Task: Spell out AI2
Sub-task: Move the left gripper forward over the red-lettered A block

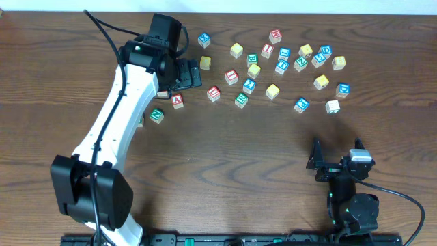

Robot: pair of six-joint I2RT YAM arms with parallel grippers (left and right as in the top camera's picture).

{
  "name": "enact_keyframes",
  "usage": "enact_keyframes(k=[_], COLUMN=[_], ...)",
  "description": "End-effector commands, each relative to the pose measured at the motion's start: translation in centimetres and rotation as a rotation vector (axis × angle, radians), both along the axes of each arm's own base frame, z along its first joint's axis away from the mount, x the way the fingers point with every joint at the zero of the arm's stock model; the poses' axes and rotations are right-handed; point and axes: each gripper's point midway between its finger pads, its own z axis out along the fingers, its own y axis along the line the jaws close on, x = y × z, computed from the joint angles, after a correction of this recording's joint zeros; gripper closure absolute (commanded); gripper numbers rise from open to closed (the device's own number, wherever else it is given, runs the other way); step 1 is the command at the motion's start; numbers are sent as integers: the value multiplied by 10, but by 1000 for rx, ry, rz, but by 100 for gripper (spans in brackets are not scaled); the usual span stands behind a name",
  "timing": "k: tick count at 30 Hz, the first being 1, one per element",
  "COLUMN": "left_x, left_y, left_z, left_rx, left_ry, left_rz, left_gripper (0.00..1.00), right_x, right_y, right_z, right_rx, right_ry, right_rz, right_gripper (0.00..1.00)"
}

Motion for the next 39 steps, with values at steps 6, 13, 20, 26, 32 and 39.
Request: enact_keyframes(k=[6, 13, 20, 26, 32, 39], left_x=[11, 14, 15, 17, 16, 16], left_y=[5, 10, 11, 11, 12, 16], left_z=[-30, -64, -81, -82, -88, -93], left_rx=[34, 68, 81, 81, 85, 109], left_ry=[62, 133, 166, 157, 158, 151], left_rz=[84, 162, 183, 184, 183, 183], left_gripper=[2, 2, 2, 2, 2, 2], right_x=[0, 0, 0, 0, 0, 0], right_y=[-3, -3, -3, -3, -3, -3], right_z=[0, 0, 0, 0, 0, 0], right_rx=[-2, -2, -2, -2, -2, -2], right_ry=[0, 0, 0, 0, 0, 0], right_rz=[-11, -11, -11, -11, -11, -11], right_gripper=[1, 1, 1, 1, 1, 1])
